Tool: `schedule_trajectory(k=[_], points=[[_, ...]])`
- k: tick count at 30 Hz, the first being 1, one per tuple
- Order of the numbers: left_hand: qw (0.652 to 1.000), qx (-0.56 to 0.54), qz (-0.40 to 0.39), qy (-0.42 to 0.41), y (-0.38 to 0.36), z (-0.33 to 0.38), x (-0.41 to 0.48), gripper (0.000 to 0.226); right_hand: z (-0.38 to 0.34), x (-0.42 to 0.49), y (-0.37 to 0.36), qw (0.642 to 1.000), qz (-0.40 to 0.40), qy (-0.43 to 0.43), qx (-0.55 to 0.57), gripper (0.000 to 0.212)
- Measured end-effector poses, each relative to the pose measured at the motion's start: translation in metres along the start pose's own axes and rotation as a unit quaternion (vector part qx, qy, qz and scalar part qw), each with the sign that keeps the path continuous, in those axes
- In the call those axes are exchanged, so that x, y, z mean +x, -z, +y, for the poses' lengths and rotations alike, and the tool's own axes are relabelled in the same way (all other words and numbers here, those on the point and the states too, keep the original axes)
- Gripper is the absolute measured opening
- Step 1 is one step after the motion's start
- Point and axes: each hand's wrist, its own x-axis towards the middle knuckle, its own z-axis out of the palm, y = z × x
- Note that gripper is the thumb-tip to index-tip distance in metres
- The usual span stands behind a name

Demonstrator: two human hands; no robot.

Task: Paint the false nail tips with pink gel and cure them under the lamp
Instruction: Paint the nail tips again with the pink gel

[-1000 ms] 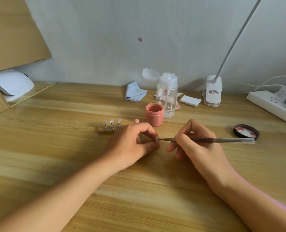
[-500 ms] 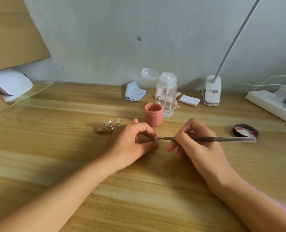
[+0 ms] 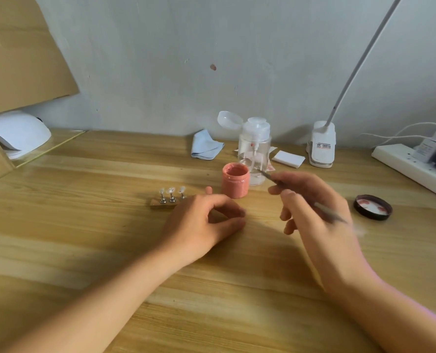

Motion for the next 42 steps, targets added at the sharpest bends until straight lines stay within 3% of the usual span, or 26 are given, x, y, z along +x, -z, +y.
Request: schedule_trajectory(k=[3, 8, 15, 18, 21, 24, 29, 38, 42], points=[[1.0, 0.025, 0.005, -0.003, 0.0, -0.002, 0.001, 0.013, -0.006, 0.017, -0.007, 1.0, 0.0, -0.025, 0.004, 0.016], [0.999, 0.039, 0.012, -0.008, -0.001, -0.003, 0.0, 0.003, -0.007, 0.063, -0.02, 0.992, -0.011, -0.071, -0.108, 0.006], [1.0, 0.019, 0.004, 0.002, 0.001, 0.001, -0.002, 0.005, 0.004, 0.081, -0.032, 0.964, -0.016, -0.075, -0.256, 0.021], [1.0, 0.02, 0.02, 0.001, 0.001, 0.002, -0.001, 0.004, -0.002, 0.077, -0.026, 0.977, 0.02, -0.069, -0.199, 0.008], [0.999, 0.024, 0.023, 0.002, 0.001, 0.002, -0.001, 0.005, -0.007, 0.057, -0.014, 0.994, 0.052, -0.071, -0.062, 0.005], [0.999, 0.03, 0.017, 0.004, 0.001, 0.004, -0.001, 0.009, -0.004, 0.02, -0.004, 0.991, 0.014, -0.115, 0.074, 0.008], [0.999, 0.044, 0.014, 0.001, 0.001, 0.004, -0.003, 0.012, 0.001, -0.007, 0.004, 0.992, -0.054, -0.099, 0.051, 0.004], [0.997, 0.065, 0.011, -0.029, 0.001, 0.003, -0.001, 0.03, 0.002, -0.006, 0.0, 0.991, -0.08, -0.106, 0.026, 0.004], [0.998, 0.064, 0.008, -0.013, -0.001, -0.001, 0.0, 0.016, 0.001, -0.006, -0.002, 0.991, -0.087, -0.103, 0.006, 0.003]])
